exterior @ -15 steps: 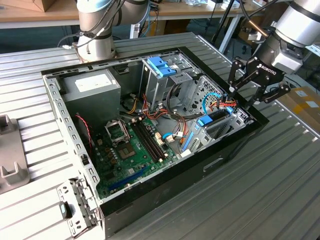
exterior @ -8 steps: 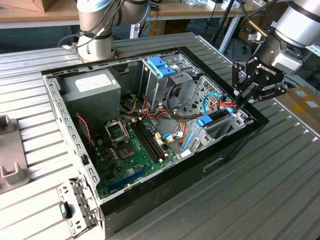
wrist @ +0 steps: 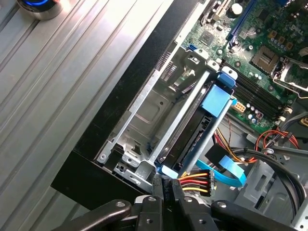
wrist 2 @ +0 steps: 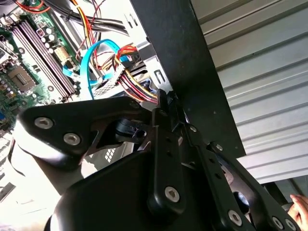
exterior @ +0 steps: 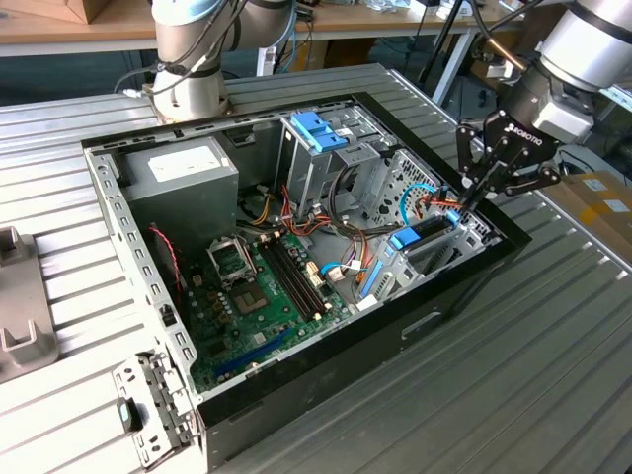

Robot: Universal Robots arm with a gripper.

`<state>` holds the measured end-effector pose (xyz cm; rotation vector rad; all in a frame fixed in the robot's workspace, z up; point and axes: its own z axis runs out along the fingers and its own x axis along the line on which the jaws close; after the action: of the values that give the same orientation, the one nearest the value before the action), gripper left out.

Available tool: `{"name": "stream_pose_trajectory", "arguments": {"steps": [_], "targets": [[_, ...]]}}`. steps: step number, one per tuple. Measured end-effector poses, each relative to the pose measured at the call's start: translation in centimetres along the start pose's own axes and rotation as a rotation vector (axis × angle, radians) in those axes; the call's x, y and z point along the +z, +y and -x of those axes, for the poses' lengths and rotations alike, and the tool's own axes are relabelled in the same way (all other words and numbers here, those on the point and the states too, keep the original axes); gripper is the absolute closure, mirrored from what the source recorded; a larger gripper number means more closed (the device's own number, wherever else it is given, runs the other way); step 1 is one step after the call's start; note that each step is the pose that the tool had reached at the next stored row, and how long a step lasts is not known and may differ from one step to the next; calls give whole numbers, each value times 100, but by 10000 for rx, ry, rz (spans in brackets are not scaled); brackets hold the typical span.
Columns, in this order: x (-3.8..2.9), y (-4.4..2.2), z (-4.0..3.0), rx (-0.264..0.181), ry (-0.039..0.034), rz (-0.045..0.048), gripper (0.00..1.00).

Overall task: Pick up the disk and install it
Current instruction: 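Insert the first disk wire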

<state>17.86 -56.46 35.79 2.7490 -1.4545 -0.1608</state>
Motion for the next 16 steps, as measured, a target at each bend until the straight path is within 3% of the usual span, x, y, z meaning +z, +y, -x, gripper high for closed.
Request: {"name": "stream_pose_trajectory", "arguments": {"steps": [8, 12, 16], "targets": [[-79, 30, 41, -14, 16, -31, 82], [-70, 118, 95, -27, -49, -86, 82], [-67, 133, 93, -32, -77, -105, 82]]}}
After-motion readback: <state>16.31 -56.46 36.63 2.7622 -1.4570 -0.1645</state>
